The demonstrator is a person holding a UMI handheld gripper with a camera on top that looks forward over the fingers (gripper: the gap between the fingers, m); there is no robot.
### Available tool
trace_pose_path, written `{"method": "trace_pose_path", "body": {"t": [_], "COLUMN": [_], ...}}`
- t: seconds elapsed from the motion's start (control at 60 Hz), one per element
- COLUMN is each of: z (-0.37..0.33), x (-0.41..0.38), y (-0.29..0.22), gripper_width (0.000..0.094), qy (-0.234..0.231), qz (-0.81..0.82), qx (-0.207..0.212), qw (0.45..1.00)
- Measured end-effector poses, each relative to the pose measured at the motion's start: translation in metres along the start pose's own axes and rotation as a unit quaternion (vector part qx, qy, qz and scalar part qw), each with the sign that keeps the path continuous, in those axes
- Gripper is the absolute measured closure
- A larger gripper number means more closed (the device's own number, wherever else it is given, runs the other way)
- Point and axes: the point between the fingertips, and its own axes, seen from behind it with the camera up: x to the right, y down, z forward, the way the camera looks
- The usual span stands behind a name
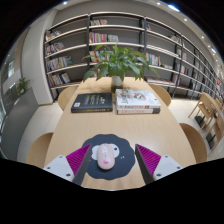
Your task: Arrange mouse
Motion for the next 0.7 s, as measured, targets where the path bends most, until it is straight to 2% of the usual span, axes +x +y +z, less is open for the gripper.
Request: {"method": "trace_pose_path", "body": {"t": [0.133,0.283,0.7], "z": [-0.078,-0.150,-0.245], "x": [0.007,0.021,0.054], "y": [-0.020,-0.006,0.069], "gripper_width": [0.0073,0.0076,0.0086], "qy": [-0.014,-0.023,-0.027], "qz": [0.012,0.005,-0.010], "qx": [0.031,0.058,0.055], "qw": [0.999,0.998,0.998]}}
